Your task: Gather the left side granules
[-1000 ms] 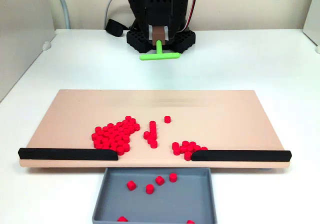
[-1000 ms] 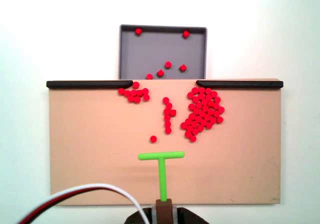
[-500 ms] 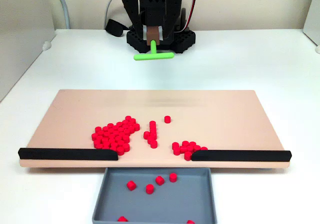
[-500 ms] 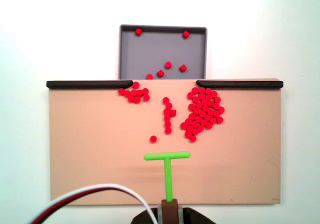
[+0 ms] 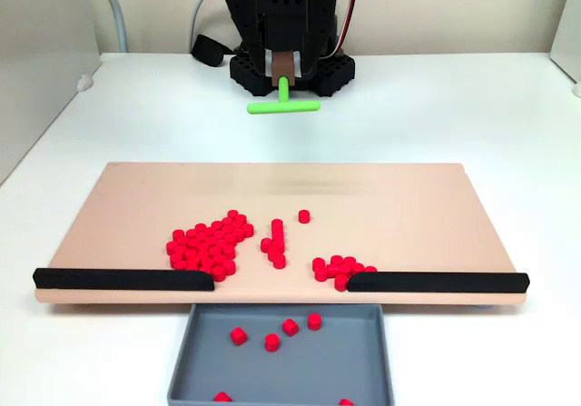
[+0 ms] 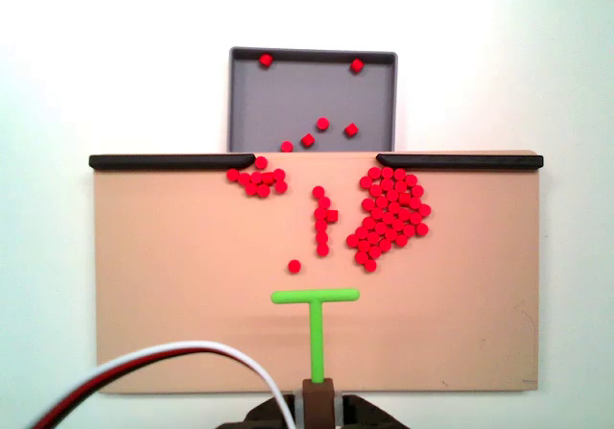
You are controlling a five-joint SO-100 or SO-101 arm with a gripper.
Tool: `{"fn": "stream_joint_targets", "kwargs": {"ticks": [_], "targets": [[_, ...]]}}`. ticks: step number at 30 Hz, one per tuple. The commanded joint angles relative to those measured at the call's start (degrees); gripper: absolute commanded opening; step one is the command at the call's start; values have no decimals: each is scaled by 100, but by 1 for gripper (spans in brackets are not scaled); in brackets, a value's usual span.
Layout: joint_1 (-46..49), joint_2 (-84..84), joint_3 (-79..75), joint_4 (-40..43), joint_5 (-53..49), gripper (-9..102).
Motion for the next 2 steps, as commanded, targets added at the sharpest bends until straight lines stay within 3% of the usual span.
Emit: {"fn": "stream_joint_targets", "kwargs": {"ticks": [1,2], "targets": [[-18,158,-132,0,53,0],[-18,158,-132,0,62,0]]}}
